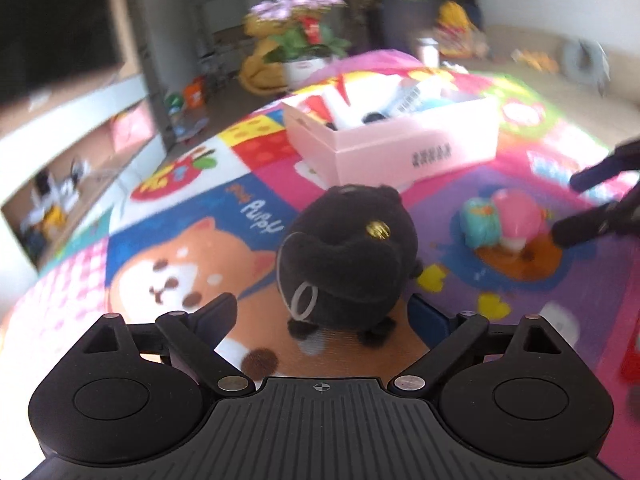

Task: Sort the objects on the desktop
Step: 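Grasp and lift the pink bird toy with right while left carries the cat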

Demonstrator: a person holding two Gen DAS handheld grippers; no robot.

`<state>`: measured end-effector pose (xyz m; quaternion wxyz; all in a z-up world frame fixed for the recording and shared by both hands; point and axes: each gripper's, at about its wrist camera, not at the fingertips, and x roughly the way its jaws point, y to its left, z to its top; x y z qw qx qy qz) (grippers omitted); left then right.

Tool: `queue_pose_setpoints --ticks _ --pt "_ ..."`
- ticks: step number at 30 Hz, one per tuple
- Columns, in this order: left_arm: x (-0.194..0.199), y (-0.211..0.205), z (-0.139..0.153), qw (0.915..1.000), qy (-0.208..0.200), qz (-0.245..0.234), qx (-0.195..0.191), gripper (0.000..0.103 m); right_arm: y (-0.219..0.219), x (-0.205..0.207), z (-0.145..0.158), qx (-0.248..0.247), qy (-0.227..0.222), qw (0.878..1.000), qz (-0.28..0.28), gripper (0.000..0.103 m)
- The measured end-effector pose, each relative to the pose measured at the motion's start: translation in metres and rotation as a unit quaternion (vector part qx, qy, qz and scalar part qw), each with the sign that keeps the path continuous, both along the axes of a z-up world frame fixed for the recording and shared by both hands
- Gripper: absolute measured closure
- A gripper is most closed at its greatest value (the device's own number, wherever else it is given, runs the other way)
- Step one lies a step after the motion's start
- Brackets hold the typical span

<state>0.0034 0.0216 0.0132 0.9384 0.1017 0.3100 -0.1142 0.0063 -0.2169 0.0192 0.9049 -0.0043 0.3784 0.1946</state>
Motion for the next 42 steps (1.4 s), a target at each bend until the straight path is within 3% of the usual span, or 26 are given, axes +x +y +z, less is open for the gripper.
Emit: queue_pose_setpoints --ticks 3,5,8,10,13,21,28,31,34,42 --pt "-0.005 0.007 0.004 0.9965 0.017 0.042 -0.070 0.006 0.019 0.007 0.006 -0.025 -0.039 0.999 0.026 0.000" --pt "-0.010 0.009 0.005 0.9928 0.028 0.063 -0.097 0.005 0.032 0.017 0.007 -0.031 -0.048 0.998 0.042 0.001" --pt "-0.017 0.011 0.008 0.9885 0.041 0.075 -0.124 0.005 0.049 0.032 0.003 -0.028 -0.032 0.997 0.070 0.020" --pt "-0.020 0.011 0.010 0.9857 0.050 0.070 -0.145 0.004 0.056 0.039 -0.002 -0.028 -0.013 0.996 0.083 0.046" --pt "-0.019 0.002 0.014 0.9850 0.048 0.057 -0.156 0.003 0.055 0.039 -0.004 -0.033 -0.015 0.997 0.066 0.050" --pt "0.020 -0.031 0.013 0.9868 0.028 0.072 -0.142 0.002 0.005 0.019 -0.006 -0.022 -0.025 0.999 -0.032 0.050" --pt "0.052 -0.050 0.002 0.9953 0.015 0.079 -0.054 0.002 0.004 -0.006 -0.013 -0.037 -0.065 0.997 -0.037 0.046" --pt "0.054 -0.054 -0.002 0.9974 0.007 0.068 -0.024 0.002 0.003 -0.003 -0.014 -0.035 -0.061 0.997 -0.035 0.043" --pt "0.052 -0.054 -0.005 0.9981 0.003 0.062 -0.006 0.012 0.000 -0.002 -0.014 -0.026 -0.051 0.998 -0.038 0.043" --pt "0.040 -0.057 -0.007 0.9988 -0.015 0.044 0.018 0.014 0.001 -0.004 -0.015 -0.032 -0.051 0.997 -0.044 0.047"
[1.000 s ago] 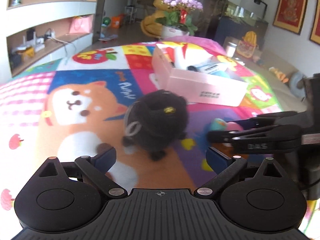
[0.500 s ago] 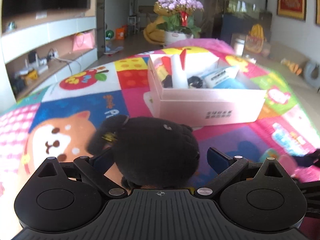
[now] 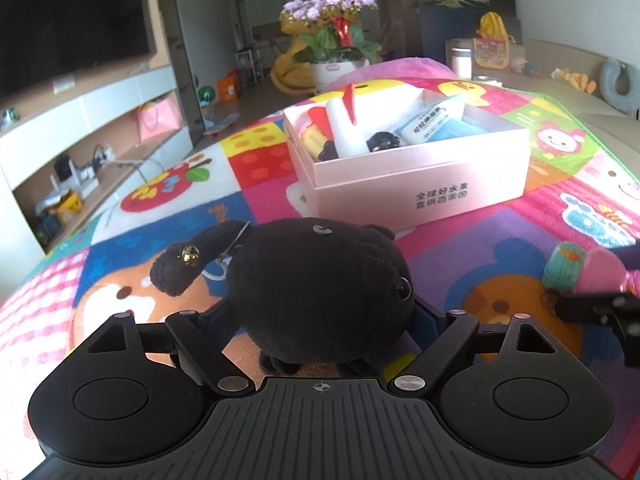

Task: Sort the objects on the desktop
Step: 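Grasp and lift the pink bird toy with right while left carries the cat, then drop the black plush cat into the pink box with left while right carries the bird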

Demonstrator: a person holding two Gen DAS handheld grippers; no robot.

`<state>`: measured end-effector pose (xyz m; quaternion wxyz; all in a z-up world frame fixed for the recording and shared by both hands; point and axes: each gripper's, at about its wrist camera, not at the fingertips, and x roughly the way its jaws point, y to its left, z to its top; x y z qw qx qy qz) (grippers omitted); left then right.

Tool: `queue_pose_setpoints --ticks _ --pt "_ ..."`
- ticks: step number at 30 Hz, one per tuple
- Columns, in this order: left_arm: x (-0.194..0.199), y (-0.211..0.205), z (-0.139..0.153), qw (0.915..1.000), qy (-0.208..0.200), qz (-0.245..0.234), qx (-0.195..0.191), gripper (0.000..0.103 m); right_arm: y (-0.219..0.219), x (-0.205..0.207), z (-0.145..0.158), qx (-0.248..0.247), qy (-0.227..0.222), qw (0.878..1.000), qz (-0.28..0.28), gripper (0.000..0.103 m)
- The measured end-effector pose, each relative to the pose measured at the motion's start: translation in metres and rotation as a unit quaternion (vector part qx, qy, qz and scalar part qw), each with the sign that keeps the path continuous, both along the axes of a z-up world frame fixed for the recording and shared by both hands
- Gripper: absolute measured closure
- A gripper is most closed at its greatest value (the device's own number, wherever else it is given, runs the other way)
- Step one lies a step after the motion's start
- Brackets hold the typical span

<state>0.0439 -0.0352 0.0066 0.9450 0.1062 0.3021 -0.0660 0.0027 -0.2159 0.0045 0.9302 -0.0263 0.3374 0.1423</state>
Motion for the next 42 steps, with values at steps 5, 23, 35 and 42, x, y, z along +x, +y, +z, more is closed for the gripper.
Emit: queue_pose_setpoints --ticks 5,23,35,42 --pt "-0.020 -0.004 0.010 0.9997 -0.011 -0.020 -0.001 0.014 0.000 -0.002 0.003 -0.011 0.001 1.000 -0.006 0.053" --pt "0.024 -0.037 0.129 0.9721 -0.173 -0.112 -0.111 0.008 -0.040 -0.025 0.176 0.017 -0.256 0.963 -0.084 0.054" --pt "0.034 -0.008 0.063 0.9878 -0.060 -0.070 -0.125 0.001 -0.049 0.022 0.169 0.019 -0.212 0.972 -0.101 0.054" --pt "-0.002 0.041 0.041 0.9880 -0.054 -0.023 -0.143 0.001 -0.024 0.062 0.169 0.038 -0.177 0.982 -0.060 0.054"
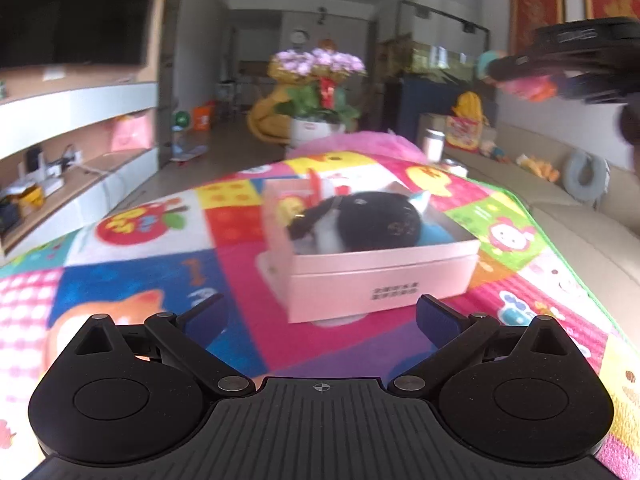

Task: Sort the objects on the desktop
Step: 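Drop the black plush cat into the pink box with left while right carries the bird, then lower the pink bird toy into the pink box and open the right gripper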

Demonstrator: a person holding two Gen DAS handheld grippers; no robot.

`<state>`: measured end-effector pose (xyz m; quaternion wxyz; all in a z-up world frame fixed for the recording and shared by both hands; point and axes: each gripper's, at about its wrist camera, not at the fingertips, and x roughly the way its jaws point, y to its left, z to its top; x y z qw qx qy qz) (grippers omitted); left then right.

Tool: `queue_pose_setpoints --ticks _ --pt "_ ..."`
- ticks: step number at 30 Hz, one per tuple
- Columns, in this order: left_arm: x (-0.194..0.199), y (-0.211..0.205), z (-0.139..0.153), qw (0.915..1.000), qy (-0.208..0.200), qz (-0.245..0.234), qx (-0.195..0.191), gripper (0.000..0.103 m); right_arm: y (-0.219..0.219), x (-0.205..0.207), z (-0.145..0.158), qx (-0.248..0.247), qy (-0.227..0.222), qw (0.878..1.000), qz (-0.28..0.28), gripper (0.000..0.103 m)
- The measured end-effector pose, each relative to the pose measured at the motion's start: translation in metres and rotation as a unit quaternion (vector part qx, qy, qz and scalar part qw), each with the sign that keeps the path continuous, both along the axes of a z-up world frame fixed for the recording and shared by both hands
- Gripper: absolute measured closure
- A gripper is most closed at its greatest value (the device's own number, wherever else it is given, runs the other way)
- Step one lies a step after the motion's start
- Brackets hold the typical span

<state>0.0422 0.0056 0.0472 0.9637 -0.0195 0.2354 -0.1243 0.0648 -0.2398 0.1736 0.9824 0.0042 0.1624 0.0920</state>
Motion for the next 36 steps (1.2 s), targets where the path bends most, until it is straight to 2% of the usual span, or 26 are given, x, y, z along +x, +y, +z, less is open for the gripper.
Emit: queue_pose_setpoints --ticks 3,6,9,11,14,18,20,22,26,30,36 --pt "-0.008 0.020 0.002 0.9996 -0.007 0.020 -0.017 0.000 0.025 0.035 -0.002 -0.015 -0.003 1.000 0.003 0.054" --pt "-0.017 0.036 0.006 0.9988 -0.009 0.044 -0.016 0.000 0.060 0.068 -0.019 -0.066 -0.037 0.997 -0.001 0.054" --pt "-0.023 0.051 0.004 0.9974 0.002 0.067 -0.027 0.000 0.079 0.104 -0.039 -0.110 -0.011 0.994 -0.005 0.051" --pt "-0.027 0.060 0.001 0.9962 0.010 0.076 -0.040 0.000 0.079 0.117 -0.047 -0.104 0.014 0.994 -0.010 0.051" --pt "-0.024 0.064 -0.007 0.9942 0.029 0.080 -0.065 0.000 0.070 0.116 -0.056 -0.084 0.031 0.996 -0.014 0.050" --pt "-0.023 0.050 -0.013 0.9954 0.035 0.066 -0.060 0.000 0.059 0.101 -0.063 -0.089 0.042 0.995 -0.018 0.046" --pt "-0.024 0.039 -0.015 0.9968 0.035 0.052 -0.049 0.000 0.047 0.091 -0.064 -0.077 0.048 0.996 -0.010 0.038" --pt "-0.026 0.028 -0.018 0.9979 0.039 0.040 -0.033 0.000 0.037 0.072 -0.067 -0.067 0.052 0.996 0.000 0.024" --pt "-0.027 0.009 -0.024 0.9980 0.053 0.033 -0.004 0.000 0.027 0.028 -0.085 -0.039 0.072 0.997 0.014 0.015" --pt "-0.033 -0.005 -0.029 0.9970 0.070 0.028 0.015 0.000 0.030 -0.014 -0.115 -0.039 0.100 0.994 0.022 0.001" --pt "-0.043 -0.019 -0.033 0.9965 0.055 0.045 0.044 0.000 0.031 -0.054 -0.153 0.005 0.187 0.981 0.052 0.000"
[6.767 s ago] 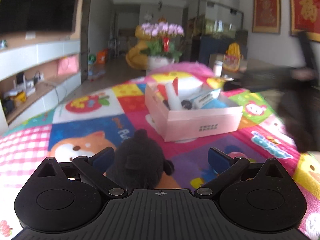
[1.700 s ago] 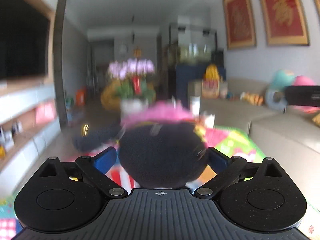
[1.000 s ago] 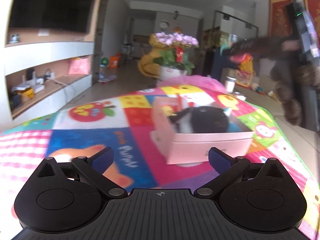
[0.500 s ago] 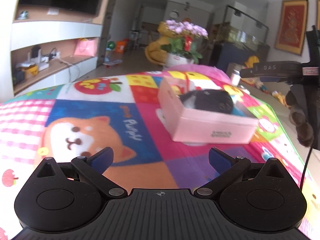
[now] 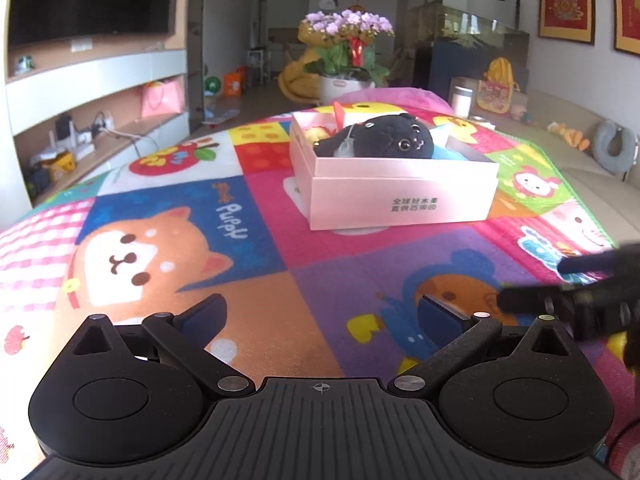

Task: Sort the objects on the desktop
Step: 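Lower the pink bird toy into the pink box and open the right gripper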

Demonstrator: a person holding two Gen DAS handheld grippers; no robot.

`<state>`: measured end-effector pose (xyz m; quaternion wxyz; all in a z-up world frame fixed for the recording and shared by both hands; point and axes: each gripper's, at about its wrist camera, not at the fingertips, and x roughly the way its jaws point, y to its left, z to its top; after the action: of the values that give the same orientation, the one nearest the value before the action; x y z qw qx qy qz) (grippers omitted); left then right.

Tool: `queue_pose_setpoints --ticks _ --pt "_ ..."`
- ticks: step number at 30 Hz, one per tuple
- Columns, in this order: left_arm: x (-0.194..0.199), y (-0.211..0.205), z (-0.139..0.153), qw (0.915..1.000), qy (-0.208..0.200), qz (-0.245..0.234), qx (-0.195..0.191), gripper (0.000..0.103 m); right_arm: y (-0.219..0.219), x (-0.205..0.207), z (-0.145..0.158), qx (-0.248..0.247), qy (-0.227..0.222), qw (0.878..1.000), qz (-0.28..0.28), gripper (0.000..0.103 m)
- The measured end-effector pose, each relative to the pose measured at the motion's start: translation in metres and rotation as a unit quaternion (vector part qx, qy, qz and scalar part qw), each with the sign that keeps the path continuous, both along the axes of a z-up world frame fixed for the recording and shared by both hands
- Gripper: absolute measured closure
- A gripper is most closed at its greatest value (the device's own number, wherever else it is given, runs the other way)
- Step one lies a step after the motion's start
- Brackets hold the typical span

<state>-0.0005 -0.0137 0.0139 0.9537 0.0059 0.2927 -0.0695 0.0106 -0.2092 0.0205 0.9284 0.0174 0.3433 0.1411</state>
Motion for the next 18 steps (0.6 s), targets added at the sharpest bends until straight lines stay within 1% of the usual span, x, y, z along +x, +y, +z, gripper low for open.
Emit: queue_pose_setpoints --ticks 2,5,6,9,13,16,18 --pt "0.005 -0.001 -0.001 0.9999 0.001 0.012 0.004 0.000 0.001 -0.004 -0.007 0.005 0.015 1.000 -0.005 0.000" --pt "0.015 -0.001 -0.004 0.9988 -0.011 0.048 0.006 0.000 0.002 0.004 -0.014 -0.018 0.019 0.999 -0.031 0.000" --pt "0.018 -0.001 -0.004 0.9983 -0.008 0.058 0.004 0.000 0.001 0.012 -0.015 -0.024 0.025 0.999 -0.040 0.000" --pt "0.028 -0.005 -0.007 0.9982 0.014 0.059 0.004 0.000 -0.003 0.029 -0.022 -0.033 0.043 0.997 -0.054 0.000" --pt "0.039 -0.017 -0.014 0.9971 0.047 0.046 0.038 0.000 0.003 0.036 -0.027 -0.068 0.035 0.996 -0.044 0.000" --pt "0.043 -0.020 -0.016 0.9973 0.047 0.042 0.037 0.000 0.001 0.036 -0.028 -0.063 0.023 0.997 -0.046 0.000" --pt "0.045 -0.021 -0.017 0.9973 0.048 0.040 0.039 0.000 -0.001 0.033 -0.032 -0.059 0.002 0.997 -0.043 0.000"
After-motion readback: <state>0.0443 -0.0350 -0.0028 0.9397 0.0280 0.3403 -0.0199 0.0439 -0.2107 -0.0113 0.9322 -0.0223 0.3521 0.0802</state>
